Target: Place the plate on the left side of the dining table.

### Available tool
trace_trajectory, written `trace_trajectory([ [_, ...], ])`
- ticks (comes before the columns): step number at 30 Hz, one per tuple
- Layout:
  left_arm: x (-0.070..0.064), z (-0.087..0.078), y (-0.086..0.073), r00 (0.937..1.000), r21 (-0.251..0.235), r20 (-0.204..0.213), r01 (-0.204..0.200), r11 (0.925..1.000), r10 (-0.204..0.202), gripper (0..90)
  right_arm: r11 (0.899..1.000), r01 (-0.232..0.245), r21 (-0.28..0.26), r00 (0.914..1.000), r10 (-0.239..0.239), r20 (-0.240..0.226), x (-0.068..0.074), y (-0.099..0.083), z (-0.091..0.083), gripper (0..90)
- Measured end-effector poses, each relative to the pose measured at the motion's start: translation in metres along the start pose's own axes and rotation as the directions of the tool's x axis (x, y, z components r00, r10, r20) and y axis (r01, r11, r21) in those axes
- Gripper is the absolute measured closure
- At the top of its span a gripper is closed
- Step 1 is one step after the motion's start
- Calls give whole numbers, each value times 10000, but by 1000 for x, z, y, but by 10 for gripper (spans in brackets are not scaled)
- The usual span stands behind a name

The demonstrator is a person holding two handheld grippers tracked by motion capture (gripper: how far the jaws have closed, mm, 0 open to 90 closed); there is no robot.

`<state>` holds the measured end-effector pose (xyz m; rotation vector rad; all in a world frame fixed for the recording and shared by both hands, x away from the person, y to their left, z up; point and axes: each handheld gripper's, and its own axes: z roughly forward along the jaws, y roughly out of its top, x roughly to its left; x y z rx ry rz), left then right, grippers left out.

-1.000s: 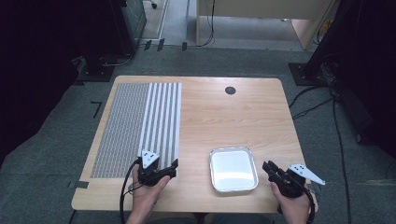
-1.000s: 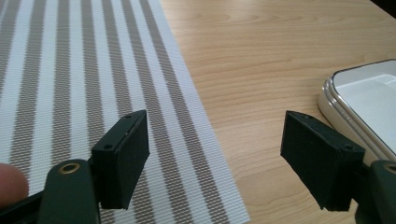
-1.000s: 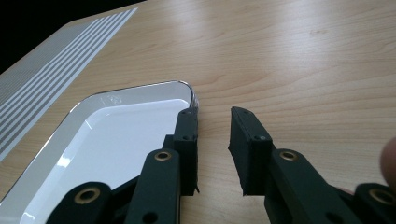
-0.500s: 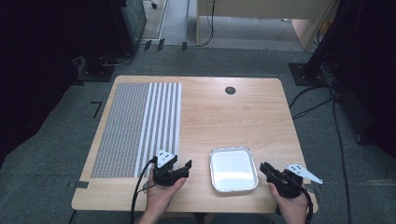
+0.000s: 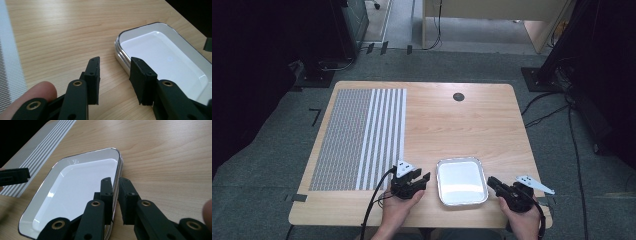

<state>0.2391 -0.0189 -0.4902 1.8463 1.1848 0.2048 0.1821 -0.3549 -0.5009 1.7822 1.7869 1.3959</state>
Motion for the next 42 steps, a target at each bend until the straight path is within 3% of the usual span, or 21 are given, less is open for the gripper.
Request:
trace_trajectory([
  [7,-10,10,2,9991,135,416,-103,9999,98,624,9989,19,462,10000,-15,-80,-1,-2,4,852],
  [15,-18,17,4,9973,180,714,-180,9997,167,662,9982,-128,583,9997,139,-176,-1,-2,4,850],
  [27,-22,27,4,9952,826,926,-404,9958,327,695,9955,-470,822,9972,516,-548,-4,-3,6,849],
  [34,-22,27,6,9951,807,945,-370,9961,293,695,9884,-1172,968,9880,1259,-891,-10,-2,6,848],
  [35,-22,27,6,9947,818,980,-387,9959,306,694,9844,-1425,1036,9829,1531,-1026,-11,-2,5,845],
  [42,-23,28,6,9936,870,1063,-469,9951,376,684,9824,-1664,846,9749,1768,-1351,-12,0,1,837],
])
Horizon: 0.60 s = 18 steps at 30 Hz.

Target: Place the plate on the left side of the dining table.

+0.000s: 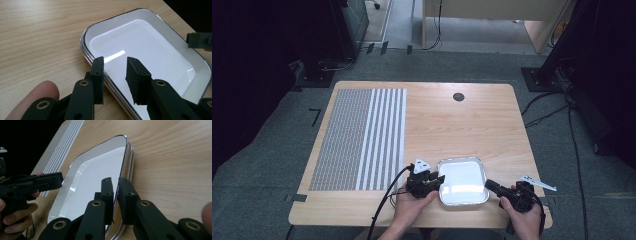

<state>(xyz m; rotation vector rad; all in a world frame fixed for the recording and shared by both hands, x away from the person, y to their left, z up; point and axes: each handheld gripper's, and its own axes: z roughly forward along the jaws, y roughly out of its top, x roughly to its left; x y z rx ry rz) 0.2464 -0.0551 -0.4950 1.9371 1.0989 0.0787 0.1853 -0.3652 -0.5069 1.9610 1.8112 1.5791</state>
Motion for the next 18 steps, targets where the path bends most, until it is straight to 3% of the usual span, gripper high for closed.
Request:
trace_trajectory([
  [4,1,1,1,10000,42,55,20,10000,-20,683,10000,15,-34,10000,-15,-43,1,0,-1,828],
  [9,0,1,1,10000,90,-7,-78,9999,78,692,9980,624,-123,9974,-619,367,8,-1,-2,822],
  [16,-2,2,0,9998,119,116,-158,9998,156,692,9984,534,-168,9983,-530,254,8,-1,-5,834],
  [18,-2,3,0,9998,121,148,-166,9998,164,688,9970,758,-129,9962,-752,447,10,-2,-3,835],
])
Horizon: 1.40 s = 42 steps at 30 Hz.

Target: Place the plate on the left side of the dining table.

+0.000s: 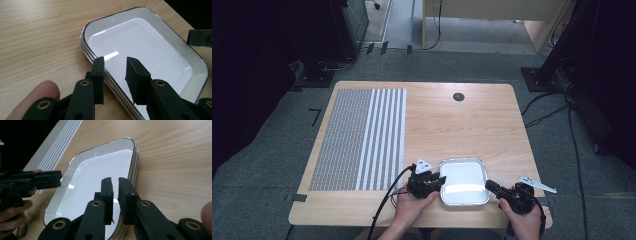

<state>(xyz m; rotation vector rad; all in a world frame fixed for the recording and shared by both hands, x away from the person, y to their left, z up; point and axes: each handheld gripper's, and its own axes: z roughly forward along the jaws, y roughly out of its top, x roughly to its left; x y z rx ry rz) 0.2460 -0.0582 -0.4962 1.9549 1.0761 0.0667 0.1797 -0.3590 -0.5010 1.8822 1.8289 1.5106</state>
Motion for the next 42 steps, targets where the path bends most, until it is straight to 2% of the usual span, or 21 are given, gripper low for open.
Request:
trace_trajectory([
  [5,0,0,0,10000,-3,-12,23,10000,-23,689,9997,-126,-218,9985,138,538,-1,1,-1,836],
  [7,0,0,0,10000,-1,-2,24,10000,-24,689,9995,-268,-140,9982,275,531,-3,1,-2,836],
  [10,0,0,0,10000,-5,-11,28,10000,-28,689,9992,-393,89,9989,391,259,-6,0,0,830],
  [13,1,0,0,10000,4,-9,35,10000,-35,690,9988,-416,263,9987,408,303,-6,-1,3,831],
  [14,1,0,0,10000,8,-7,40,10000,-40,690,9988,-416,263,9987,408,303,-6,-1,3,831],
  [15,1,0,0,10000,12,-6,32,10000,-32,690,9976,-670,186,9977,669,95,-8,0,2,833],
  [17,1,0,0,10000,20,14,37,10000,-37,691,9963,-853,67,9963,854,-87,-9,1,-1,833],
  [19,0,1,0,10000,17,8,23,10000,-23,692,9959,-906,-55,9956,905,-226,-9,2,-3,833],
  [27,0,1,1,10000,44,6,-6,10000,6,694,9973,-732,67,9973,732,-31,-7,0,1,833],
  [32,0,1,1,10000,57,27,-38,10000,37,694,9971,-616,-441,9980,609,-163,-1,3,-7,848],
  [36,0,1,1,10000,77,34,-66,9999,65,691,9990,-390,-227,9987,397,328,-1,0,-2,865],
  [39,0,1,2,9999,95,40,-99,9999,99,689,9991,-392,-187,9986,398,343,-2,0,-1,865],
  [42,0,1,2,9999,89,43,-100,9999,100,689,9998,-193,-104,9975,200,673,1,-2,2,868],
])
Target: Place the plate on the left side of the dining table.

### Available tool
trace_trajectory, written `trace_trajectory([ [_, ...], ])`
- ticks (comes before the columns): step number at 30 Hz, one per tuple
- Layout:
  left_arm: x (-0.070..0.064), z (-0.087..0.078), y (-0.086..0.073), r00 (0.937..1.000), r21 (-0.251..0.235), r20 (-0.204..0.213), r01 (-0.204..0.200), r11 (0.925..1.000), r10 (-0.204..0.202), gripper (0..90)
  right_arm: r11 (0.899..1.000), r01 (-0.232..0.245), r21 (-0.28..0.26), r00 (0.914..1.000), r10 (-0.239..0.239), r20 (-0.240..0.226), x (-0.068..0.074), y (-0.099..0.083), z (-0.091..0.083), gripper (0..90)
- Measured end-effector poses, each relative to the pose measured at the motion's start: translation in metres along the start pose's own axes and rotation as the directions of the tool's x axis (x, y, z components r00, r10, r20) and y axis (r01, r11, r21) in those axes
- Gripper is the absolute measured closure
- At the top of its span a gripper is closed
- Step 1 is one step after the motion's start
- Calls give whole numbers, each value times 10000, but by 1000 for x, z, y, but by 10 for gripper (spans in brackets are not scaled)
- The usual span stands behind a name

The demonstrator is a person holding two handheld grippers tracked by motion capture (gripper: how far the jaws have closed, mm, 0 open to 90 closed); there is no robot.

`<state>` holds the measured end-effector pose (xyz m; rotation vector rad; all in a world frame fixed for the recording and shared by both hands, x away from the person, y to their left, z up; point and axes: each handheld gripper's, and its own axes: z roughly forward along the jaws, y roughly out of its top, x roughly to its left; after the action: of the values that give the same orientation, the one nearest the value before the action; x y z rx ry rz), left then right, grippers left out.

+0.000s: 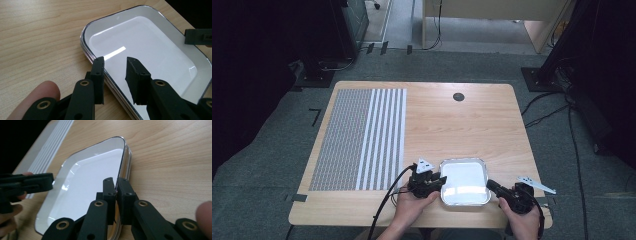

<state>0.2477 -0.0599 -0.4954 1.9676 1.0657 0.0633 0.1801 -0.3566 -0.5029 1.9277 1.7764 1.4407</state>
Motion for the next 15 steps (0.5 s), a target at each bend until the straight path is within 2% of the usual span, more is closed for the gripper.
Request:
trace_trajectory([
  [3,0,0,0,10000,11,45,-38,10000,38,679,9998,170,-127,9989,-164,430,6,0,-1,885],
  [7,0,0,0,9998,-64,173,-43,10000,44,636,9992,213,-342,9976,-190,673,13,2,-4,892],
  [15,1,-2,1,9996,-250,253,100,9996,-93,609,9986,155,-506,9968,-114,787,11,5,-12,894],
])
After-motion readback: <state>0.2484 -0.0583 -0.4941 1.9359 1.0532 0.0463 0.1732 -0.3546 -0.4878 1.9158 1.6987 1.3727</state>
